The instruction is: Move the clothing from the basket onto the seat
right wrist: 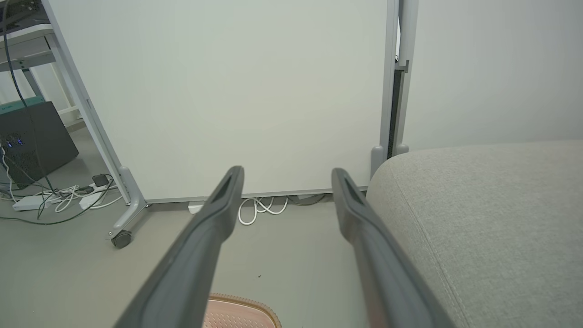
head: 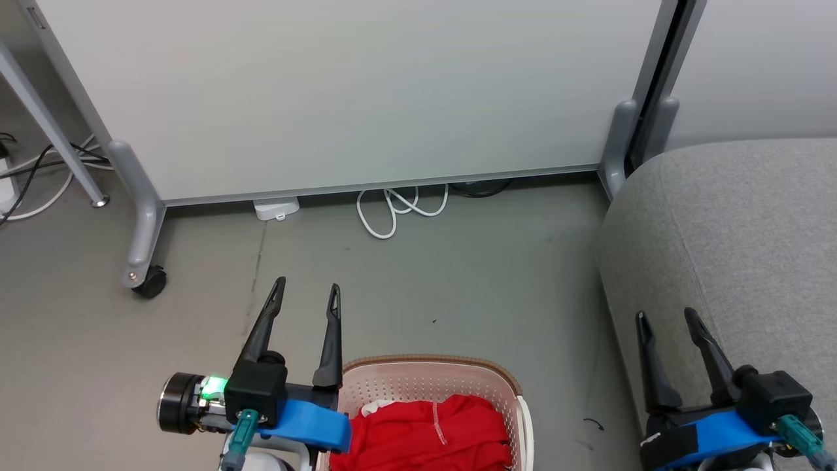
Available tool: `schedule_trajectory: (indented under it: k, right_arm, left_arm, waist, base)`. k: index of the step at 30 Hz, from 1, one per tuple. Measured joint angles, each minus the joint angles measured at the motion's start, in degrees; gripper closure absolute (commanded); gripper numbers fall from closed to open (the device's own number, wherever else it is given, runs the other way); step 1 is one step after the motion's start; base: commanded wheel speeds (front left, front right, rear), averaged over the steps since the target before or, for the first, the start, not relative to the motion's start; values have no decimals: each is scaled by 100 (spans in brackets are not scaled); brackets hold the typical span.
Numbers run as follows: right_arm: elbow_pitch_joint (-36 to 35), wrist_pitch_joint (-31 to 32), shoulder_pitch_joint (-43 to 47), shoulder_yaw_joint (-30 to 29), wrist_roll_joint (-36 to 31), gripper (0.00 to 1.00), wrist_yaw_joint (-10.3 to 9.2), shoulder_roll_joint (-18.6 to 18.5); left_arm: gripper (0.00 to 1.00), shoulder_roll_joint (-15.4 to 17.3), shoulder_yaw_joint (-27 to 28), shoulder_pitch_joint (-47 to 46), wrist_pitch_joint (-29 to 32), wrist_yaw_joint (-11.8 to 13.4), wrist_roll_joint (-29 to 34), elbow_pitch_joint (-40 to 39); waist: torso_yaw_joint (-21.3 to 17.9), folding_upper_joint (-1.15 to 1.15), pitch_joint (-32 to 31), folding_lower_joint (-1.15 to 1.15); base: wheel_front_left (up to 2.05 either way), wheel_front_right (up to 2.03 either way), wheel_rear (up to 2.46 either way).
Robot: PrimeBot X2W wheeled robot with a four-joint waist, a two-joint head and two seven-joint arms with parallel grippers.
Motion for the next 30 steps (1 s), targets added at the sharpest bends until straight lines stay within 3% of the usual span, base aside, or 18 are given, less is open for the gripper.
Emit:
schedule_trajectory:
  k: [8, 30]
  right_arm:
    - [0, -74, 3, 24, -278, 0, 1, -1]
    - [41, -76, 42, 29, -264, 0, 2, -2]
  left_arm:
    - [0, -14, -63, -14, -69, -1, 265, 31]
    - [0, -77, 122, -14, -70, -109, 43, 426]
  waist:
    - [7, 0, -3, -1]
    - [24, 0, -65, 0]
  base:
    - [0, 0, 0]
    - [0, 0, 0]
